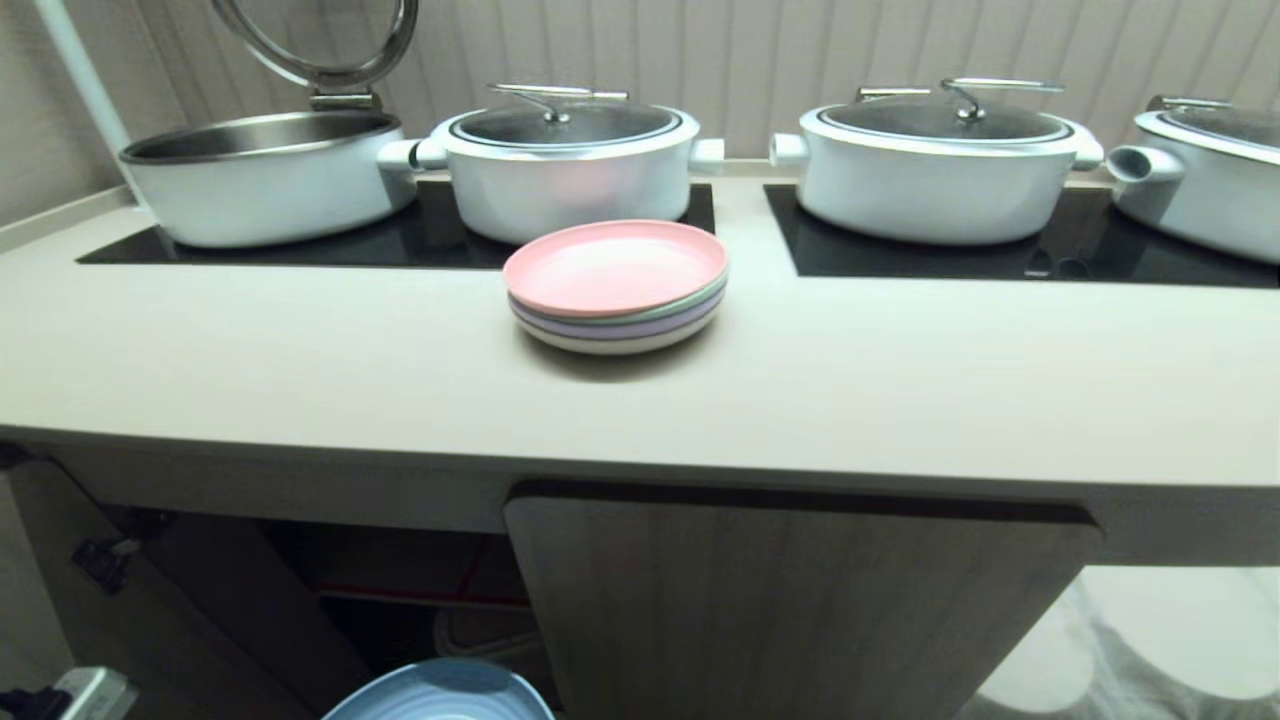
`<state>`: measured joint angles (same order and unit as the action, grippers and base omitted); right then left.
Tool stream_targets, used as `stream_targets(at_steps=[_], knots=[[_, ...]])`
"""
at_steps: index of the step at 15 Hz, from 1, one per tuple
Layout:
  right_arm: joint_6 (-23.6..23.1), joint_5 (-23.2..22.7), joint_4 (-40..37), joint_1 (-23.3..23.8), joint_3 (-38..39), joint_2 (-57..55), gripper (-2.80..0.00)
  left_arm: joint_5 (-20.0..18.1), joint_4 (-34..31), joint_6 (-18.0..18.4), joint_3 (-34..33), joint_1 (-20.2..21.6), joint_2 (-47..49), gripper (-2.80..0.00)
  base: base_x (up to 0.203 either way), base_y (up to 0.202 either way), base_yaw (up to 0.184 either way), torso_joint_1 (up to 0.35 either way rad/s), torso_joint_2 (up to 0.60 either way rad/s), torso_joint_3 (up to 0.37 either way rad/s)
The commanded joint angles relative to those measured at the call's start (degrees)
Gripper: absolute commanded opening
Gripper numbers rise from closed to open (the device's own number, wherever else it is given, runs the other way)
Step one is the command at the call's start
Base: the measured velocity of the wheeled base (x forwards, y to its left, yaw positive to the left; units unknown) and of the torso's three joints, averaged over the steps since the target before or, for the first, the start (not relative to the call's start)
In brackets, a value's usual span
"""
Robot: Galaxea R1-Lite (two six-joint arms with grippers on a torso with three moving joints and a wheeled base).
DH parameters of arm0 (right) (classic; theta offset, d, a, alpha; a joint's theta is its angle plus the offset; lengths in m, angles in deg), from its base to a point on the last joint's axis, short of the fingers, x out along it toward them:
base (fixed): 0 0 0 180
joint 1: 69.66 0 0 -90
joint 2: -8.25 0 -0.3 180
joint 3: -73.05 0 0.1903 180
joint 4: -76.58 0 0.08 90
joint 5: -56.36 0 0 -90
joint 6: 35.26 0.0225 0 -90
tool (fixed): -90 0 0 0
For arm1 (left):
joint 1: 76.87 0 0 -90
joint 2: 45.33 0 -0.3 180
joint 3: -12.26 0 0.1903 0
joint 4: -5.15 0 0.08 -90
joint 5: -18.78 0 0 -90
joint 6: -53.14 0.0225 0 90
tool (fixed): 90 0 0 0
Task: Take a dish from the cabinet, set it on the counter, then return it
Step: Place it on the table
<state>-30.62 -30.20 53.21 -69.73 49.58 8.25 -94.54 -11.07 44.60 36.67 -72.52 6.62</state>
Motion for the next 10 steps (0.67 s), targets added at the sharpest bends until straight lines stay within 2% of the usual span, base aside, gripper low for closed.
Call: stream_targets(at_steps=[1, 10], knots=[[0.0, 0.0, 0.0, 0.0, 0.0, 0.0, -2.80, -0.1, 0.1, -0.1, 0.0, 0.0, 0.4, -2.80, 0.000, 0.000, 0.000, 0.231, -0.50, -0.265], [0.0, 0.0, 0.0, 0.0, 0.0, 0.0, -2.80, -0.3, 0.1, -0.1, 0.1, 0.0, 0.5, -2.80, 0.000, 0.000, 0.000, 0.247, -0.53, -0.290]])
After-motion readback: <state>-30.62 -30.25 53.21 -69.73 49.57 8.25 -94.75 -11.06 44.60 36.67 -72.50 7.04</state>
